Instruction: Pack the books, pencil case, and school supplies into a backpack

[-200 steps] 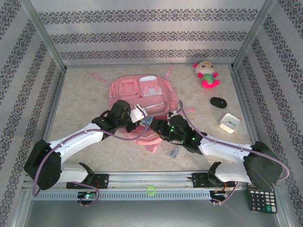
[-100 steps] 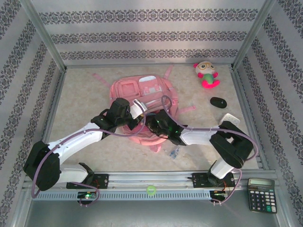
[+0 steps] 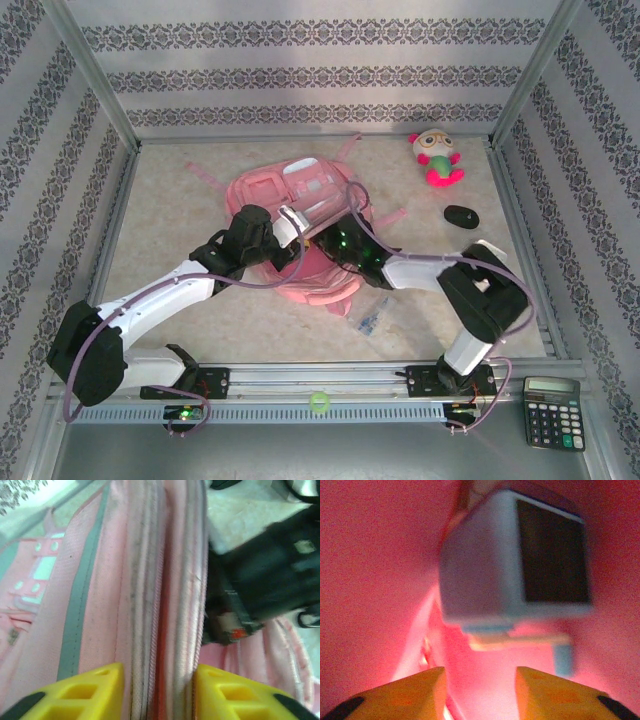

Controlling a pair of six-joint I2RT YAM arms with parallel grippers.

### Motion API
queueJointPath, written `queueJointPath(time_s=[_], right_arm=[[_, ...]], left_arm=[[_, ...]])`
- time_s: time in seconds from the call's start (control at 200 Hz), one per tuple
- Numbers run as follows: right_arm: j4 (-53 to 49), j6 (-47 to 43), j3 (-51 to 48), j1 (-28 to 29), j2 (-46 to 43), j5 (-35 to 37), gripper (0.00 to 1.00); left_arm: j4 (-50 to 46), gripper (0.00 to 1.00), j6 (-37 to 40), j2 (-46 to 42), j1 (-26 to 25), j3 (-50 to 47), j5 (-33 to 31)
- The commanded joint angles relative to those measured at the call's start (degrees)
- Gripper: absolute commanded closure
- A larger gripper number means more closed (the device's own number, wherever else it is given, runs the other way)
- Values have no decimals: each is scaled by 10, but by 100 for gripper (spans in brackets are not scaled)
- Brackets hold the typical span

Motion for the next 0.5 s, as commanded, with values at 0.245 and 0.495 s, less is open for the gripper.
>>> queueJointPath(time_s=[0.245, 0.495], right_arm=[[-362, -121, -93, 25, -386, 85, 44], [-443, -514, 6, 39, -405, 50, 41]], left_arm=[[-96, 22, -117, -70, 90, 25, 41], [-135, 21, -259, -16, 261, 31, 176]])
